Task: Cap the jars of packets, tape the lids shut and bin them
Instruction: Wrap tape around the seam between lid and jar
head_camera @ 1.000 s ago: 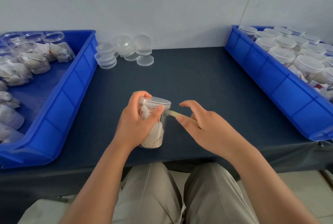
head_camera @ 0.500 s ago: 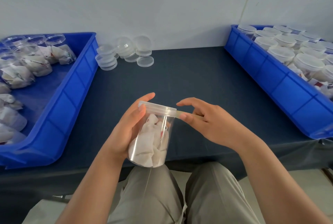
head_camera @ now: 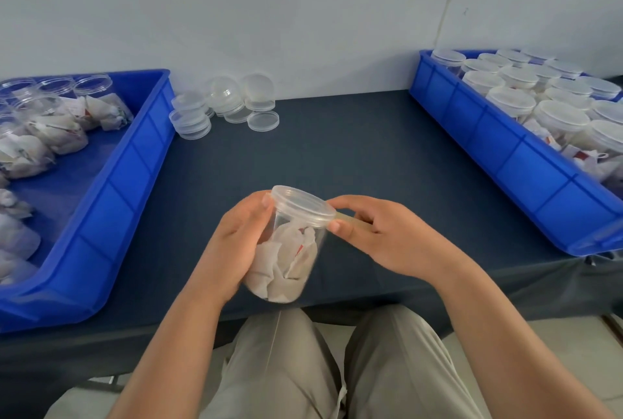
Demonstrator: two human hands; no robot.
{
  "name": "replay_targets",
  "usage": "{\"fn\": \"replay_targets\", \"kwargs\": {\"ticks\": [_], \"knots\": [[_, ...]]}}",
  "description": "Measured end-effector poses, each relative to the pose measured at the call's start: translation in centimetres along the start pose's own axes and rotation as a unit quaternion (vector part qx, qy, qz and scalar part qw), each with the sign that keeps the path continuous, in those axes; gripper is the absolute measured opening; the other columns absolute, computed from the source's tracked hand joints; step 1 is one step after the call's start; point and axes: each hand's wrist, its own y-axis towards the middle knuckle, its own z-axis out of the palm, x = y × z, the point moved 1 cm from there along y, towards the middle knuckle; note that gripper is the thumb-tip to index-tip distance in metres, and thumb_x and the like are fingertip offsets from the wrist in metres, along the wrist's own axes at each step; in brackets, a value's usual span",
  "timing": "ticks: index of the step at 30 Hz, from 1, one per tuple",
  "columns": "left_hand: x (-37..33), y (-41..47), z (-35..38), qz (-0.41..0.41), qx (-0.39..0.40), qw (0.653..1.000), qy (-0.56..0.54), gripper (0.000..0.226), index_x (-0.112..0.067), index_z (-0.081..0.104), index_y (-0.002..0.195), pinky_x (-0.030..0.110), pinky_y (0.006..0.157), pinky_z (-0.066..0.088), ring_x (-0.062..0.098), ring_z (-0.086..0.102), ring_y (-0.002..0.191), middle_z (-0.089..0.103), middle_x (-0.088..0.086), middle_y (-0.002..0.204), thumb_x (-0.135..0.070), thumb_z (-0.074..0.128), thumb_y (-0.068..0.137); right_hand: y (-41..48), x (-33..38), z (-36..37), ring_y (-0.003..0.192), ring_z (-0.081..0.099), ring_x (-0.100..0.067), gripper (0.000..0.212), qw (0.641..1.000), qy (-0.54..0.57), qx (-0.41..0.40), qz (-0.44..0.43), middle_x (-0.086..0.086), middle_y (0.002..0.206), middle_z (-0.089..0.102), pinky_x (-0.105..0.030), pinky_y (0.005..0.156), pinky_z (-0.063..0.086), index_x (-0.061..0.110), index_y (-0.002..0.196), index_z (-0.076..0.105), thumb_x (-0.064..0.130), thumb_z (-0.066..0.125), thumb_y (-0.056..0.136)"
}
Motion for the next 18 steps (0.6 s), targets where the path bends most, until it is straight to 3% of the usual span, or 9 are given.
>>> {"fn": "replay_targets", "kwargs": {"ticks": [3,5,9,11,13,15,18], "knots": [[-0.5,-0.4,0.8,0.025,-0.062,0.994,0.085,0.050,-0.059,0.056,0.141,0.015,0.086,0.056,-0.010,0.064,0.116,0.064,-0.041,0.124,-0.077,0.032,0.101,-0.2,0.3,0.9,0.105,0.061,0.011,0.050,0.999,-0.001,-0.035,0.024,0.045,0.114,0.063,-0.019,0.085,0.049,0.058,0.135,0.058,0.082,0.042,0.094],[-0.5,-0.7,1.9,0.038,-0.077,0.988,0.131,0.053,-0.057,0.043,0.150,0.014,0.093,0.049,-0.021,0.052,0.121,0.052,-0.055,0.124,-0.076,0.035,0.101,-0.3,0.6,1.7,0.107,0.063,0.004,0.050,0.998,-0.014,-0.049,0.033,0.037,0.118,0.067,-0.025,0.089,0.053,0.057,0.135,0.058,0.081,0.042,0.094],[-0.6,-1.3,2.8,0.026,-0.133,0.975,0.177,0.089,-0.052,0.044,0.145,0.010,0.077,0.046,-0.020,0.056,0.109,0.056,-0.045,0.118,-0.085,0.066,0.065,-0.7,1.2,2.7,0.103,0.065,0.000,0.055,0.997,-0.036,-0.060,0.017,0.029,0.113,0.070,-0.027,0.086,0.055,0.055,0.137,0.054,0.084,0.035,0.094],[-0.9,-1.0,2.3,0.009,-0.144,0.978,0.152,0.086,-0.050,0.050,0.142,0.010,0.072,0.048,-0.014,0.061,0.106,0.061,-0.040,0.115,-0.086,0.064,0.065,-1.1,1.2,2.5,0.095,0.063,0.000,0.064,0.999,-0.037,-0.027,0.001,0.026,0.104,0.068,-0.024,0.078,0.051,0.054,0.141,0.045,0.087,0.026,0.090],[-1.1,-0.9,1.4,-0.013,-0.145,0.984,0.106,0.088,-0.044,0.055,0.139,0.014,0.073,0.052,-0.002,0.068,0.105,0.067,-0.028,0.115,-0.087,0.062,0.063,-1.1,1.0,1.7,0.087,0.062,-0.001,0.059,0.999,-0.039,-0.001,-0.005,0.020,0.091,0.064,-0.023,0.071,0.045,0.054,0.145,0.038,0.082,0.026,0.094],[-1.3,-0.9,0.8,-0.033,-0.132,0.988,0.071,0.086,-0.038,0.061,0.131,0.024,0.077,0.059,0.011,0.073,0.104,0.071,-0.018,0.114,-0.088,0.062,0.061,-0.9,0.8,0.8,0.086,0.062,-0.001,0.054,0.999,-0.045,-0.001,-0.011,0.014,0.088,0.063,-0.021,0.065,0.042,0.054,0.144,0.036,0.078,0.027,0.097],[-1.4,-1.5,0.4,-0.053,-0.098,0.993,0.026,0.081,-0.033,0.066,0.123,0.040,0.083,0.065,0.020,0.076,0.100,0.076,-0.008,0.109,-0.088,0.061,0.064,-0.6,0.4,-0.4,0.090,0.061,0.001,0.050,0.998,-0.065,0.005,-0.018,0.017,0.091,0.064,-0.022,0.067,0.044,0.055,0.141,0.040,0.079,0.030,0.098]]}}
